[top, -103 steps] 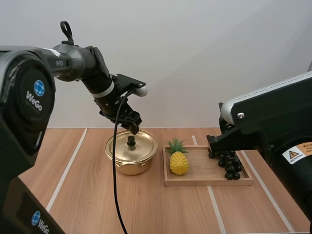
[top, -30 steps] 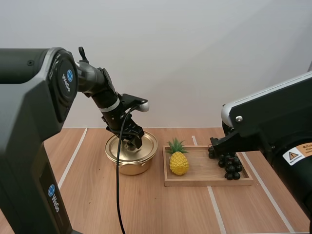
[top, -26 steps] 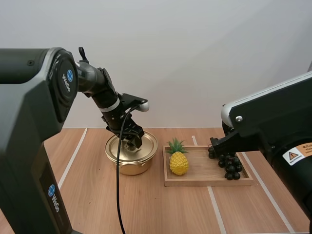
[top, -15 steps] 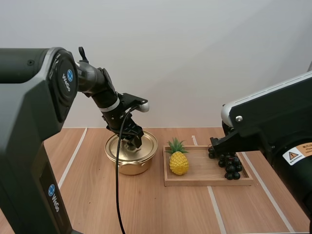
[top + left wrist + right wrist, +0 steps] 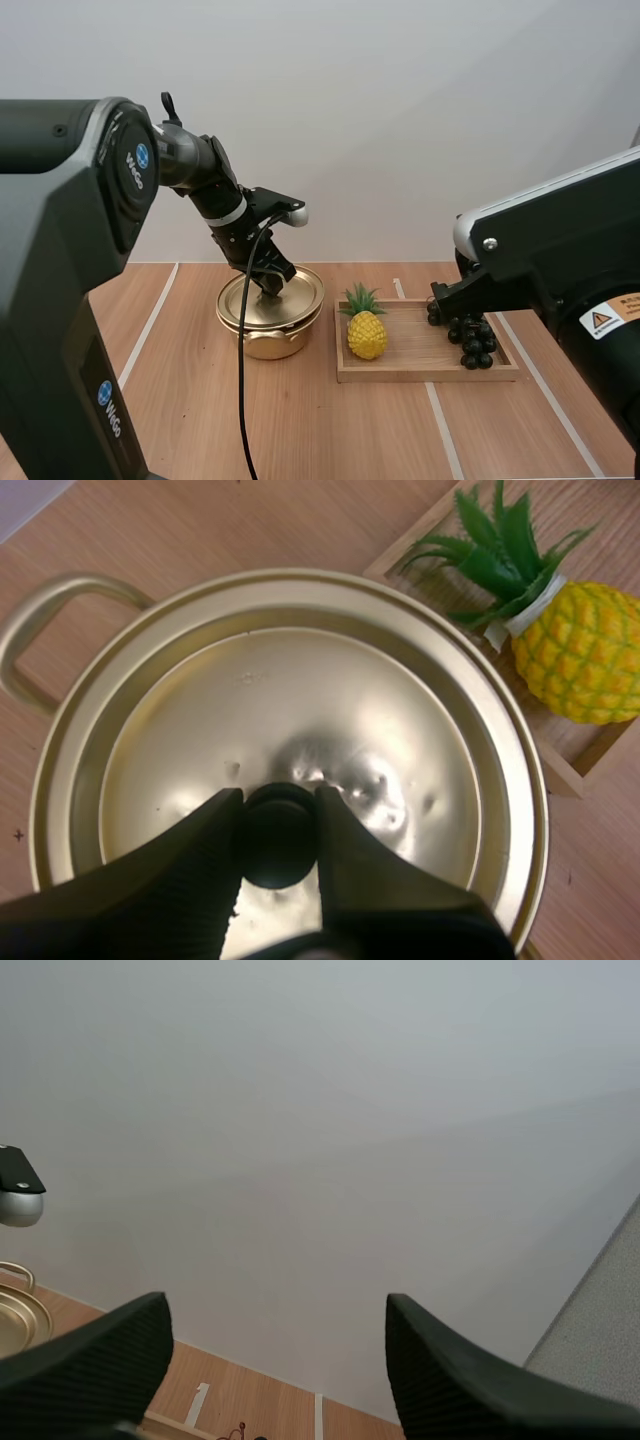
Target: Open the pot, put the pineapple inside, and close it
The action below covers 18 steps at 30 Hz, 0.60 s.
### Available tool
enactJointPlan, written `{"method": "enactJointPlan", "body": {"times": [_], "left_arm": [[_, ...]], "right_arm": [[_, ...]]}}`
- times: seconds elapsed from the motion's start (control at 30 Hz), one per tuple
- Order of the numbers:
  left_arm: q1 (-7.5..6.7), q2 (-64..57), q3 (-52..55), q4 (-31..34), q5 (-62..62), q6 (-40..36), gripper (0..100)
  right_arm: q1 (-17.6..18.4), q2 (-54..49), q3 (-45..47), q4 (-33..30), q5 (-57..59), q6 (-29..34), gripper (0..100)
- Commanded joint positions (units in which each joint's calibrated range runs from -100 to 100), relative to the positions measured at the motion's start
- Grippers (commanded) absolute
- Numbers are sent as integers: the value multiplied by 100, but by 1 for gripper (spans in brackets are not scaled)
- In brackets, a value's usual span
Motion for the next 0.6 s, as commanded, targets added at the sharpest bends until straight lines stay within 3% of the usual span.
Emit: {"method": "enactJointPlan", "body": {"times": [0.0, 0.13, 0.3, 0.43, 0.57], "left_arm": [[-15, -223, -170, -41, 526, -50, 0], [-15, -715, -609, -68, 638, -50, 0], [9, -1440, -1617, -566, 293, -59, 0], [9, -2100, -2481, -944, -889, -59, 0], [9, -2664, -3225, -1379, -2942, -59, 0]], "right_arm": [[-21, 0, -62, -26, -47, 12, 100], [-21, 0, -62, -26, -47, 12, 100], [-21, 0, -62, -26, -56, 21, 100], [-21, 0, -62, -26, -56, 21, 100], [-21, 0, -62, -26, -56, 21, 100]]}}
